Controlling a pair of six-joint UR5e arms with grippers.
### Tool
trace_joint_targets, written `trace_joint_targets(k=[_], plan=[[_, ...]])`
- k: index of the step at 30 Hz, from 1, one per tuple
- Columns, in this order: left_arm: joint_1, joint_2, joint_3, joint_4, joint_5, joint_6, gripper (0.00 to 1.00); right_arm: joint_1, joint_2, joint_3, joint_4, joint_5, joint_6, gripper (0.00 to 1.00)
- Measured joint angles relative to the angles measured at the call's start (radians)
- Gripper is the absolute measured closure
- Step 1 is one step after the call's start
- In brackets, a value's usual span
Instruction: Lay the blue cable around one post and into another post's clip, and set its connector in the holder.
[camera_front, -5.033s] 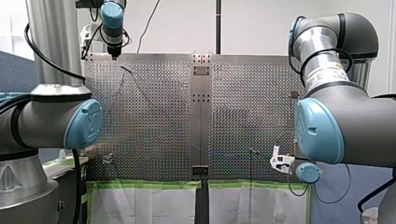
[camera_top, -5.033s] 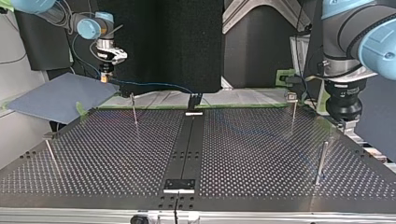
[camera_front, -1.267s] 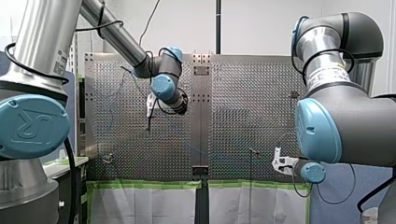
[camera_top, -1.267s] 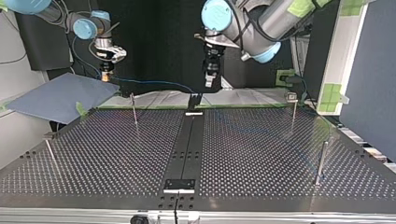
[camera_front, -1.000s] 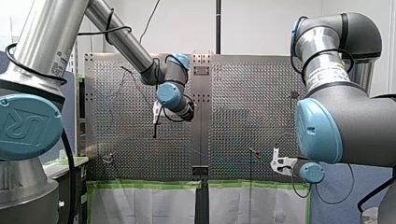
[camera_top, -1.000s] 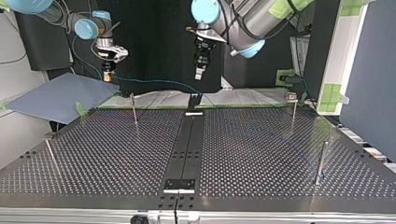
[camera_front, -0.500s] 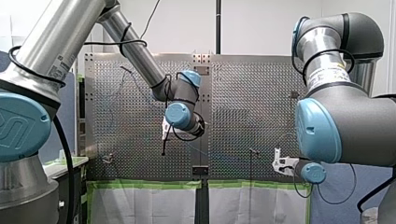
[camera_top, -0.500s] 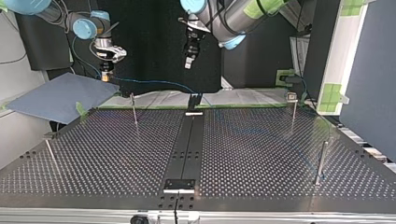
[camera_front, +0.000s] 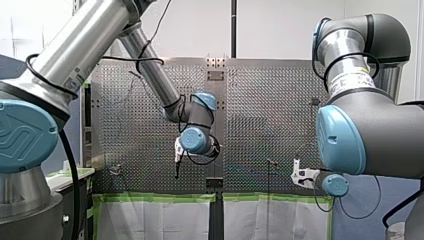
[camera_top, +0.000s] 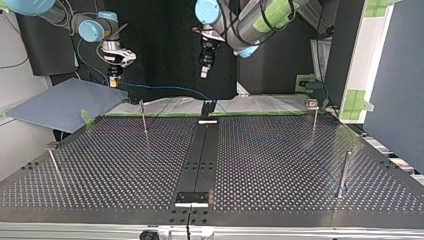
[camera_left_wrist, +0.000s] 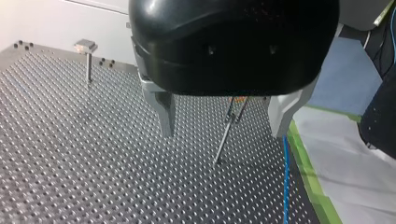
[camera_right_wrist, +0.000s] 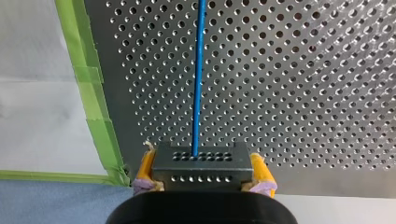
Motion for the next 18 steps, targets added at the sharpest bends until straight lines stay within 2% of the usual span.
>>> trace_joint_targets(k=[4, 12, 18], plan=[[0.014, -0.039, 0.001, 0.041, 0.020, 0.000, 0.01, 0.003, 0.000, 0.000, 0.001, 0.000, 0.000, 1.00], [0.034, -0.057, 0.002, 0.106, 0.044, 0.000, 0.01, 0.005, 0.000, 0.000, 0.004, 0.000, 0.000, 1.00], [0.040, -0.090, 0.032, 0.154, 0.075, 0.000, 0.01, 0.006, 0.000, 0.000, 0.007, 0.000, 0.001, 1.00]])
